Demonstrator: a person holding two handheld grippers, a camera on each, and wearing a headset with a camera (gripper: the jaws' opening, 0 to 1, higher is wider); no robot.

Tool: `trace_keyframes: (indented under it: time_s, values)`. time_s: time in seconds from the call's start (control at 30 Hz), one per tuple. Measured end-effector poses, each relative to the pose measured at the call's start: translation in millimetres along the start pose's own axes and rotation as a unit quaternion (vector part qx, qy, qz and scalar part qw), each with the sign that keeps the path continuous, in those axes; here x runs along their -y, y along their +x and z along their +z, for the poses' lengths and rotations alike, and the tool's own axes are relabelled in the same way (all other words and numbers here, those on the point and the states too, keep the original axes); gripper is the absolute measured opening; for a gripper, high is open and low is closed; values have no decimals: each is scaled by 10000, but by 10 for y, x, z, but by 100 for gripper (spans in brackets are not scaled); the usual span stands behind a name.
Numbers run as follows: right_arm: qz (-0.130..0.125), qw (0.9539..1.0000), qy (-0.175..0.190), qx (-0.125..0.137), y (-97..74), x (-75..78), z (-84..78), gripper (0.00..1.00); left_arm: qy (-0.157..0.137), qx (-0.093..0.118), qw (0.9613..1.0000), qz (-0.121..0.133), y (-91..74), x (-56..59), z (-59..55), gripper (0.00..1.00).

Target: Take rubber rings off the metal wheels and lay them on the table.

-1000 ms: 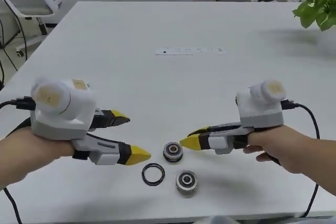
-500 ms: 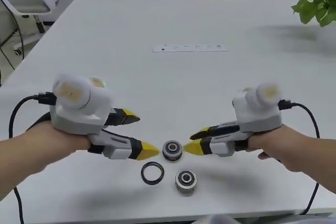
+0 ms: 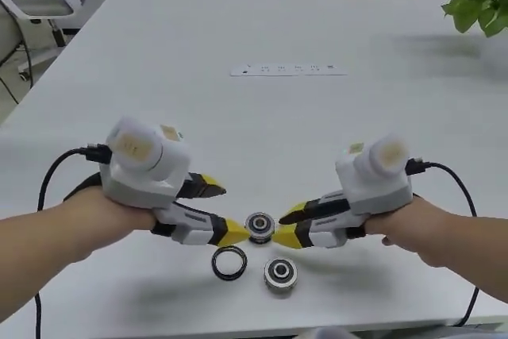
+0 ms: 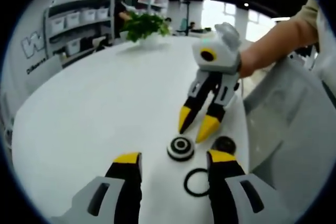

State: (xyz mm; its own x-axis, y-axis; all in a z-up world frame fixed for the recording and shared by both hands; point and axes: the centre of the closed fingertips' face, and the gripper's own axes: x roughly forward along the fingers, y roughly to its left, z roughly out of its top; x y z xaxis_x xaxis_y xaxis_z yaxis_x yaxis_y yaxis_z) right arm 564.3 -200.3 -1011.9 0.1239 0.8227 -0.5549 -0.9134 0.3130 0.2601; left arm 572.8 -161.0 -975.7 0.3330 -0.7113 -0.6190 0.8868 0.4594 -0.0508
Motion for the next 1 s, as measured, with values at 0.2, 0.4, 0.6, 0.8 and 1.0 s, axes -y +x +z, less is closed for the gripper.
trace_keyframes:
  time_s: [0.2, 0.4, 0.6, 0.8, 1.0]
  values:
    - [13, 9999, -143, -16, 30, -6, 4, 17, 29, -44, 10000, -70, 83, 34, -2, 49]
    - [22, 9995, -287, -88, 52, -19, -27, 15, 51, -128, 9998, -172, 187, 72, -17, 43]
    - [-6, 9994, -344, -74, 56, -11, -26, 13, 89, -165, 9996, -225, 256, 104, -9, 41]
    - [-32, 9993, -371, -55, 60, -3, -27, 12, 137, -166, 9993, -299, 305, 145, 13, 35]
    - [-29, 9993, -358, -32, 61, 0, -24, 12, 239, -265, 9986, -378, 354, 196, -9, 26]
